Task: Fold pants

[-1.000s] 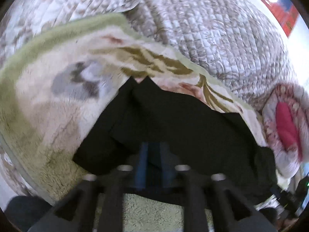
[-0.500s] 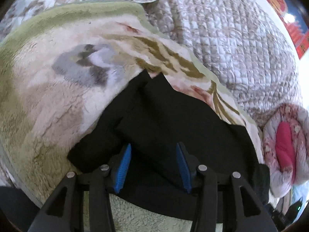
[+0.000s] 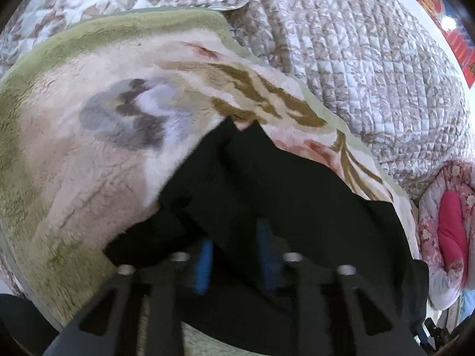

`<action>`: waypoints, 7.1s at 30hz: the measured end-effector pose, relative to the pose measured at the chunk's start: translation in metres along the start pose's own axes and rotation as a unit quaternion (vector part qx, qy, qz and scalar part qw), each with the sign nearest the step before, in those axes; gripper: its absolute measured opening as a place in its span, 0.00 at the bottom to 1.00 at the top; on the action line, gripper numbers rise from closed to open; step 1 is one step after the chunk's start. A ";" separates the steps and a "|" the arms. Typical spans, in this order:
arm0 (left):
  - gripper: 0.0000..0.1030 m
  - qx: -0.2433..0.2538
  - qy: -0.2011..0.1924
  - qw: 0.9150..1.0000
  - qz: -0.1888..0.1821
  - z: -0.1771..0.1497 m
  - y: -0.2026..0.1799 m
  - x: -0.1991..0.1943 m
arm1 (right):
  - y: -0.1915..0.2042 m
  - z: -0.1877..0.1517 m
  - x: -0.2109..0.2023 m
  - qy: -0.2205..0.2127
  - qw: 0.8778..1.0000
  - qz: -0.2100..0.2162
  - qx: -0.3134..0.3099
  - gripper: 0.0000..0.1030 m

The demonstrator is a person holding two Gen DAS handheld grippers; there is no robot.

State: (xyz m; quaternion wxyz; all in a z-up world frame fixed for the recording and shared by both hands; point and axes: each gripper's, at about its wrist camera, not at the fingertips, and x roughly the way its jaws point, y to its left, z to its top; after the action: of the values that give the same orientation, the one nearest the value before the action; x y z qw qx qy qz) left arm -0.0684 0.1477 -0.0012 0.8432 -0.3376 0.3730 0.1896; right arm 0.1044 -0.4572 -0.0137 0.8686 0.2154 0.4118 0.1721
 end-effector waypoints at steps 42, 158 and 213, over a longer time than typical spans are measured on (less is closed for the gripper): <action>0.05 0.043 -0.024 0.998 0.037 -0.001 0.011 -0.052 | -0.027 0.003 -0.033 -0.041 0.997 -0.035 0.062 0.15; 0.21 0.220 0.015 0.973 0.073 -0.043 -0.054 -0.023 | 0.131 -0.085 0.058 0.088 0.925 -0.027 -0.369 0.72; 0.07 0.228 -0.022 0.964 -0.136 -0.019 -0.150 -0.044 | 0.106 -0.045 0.018 0.040 0.966 0.036 -0.252 0.72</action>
State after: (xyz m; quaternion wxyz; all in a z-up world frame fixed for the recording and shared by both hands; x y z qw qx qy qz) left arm -0.0210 0.0267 0.0871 0.9238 -0.1793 0.3381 -0.0099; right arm 0.0668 -0.3479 0.0038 0.8712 -0.0029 0.3812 0.3095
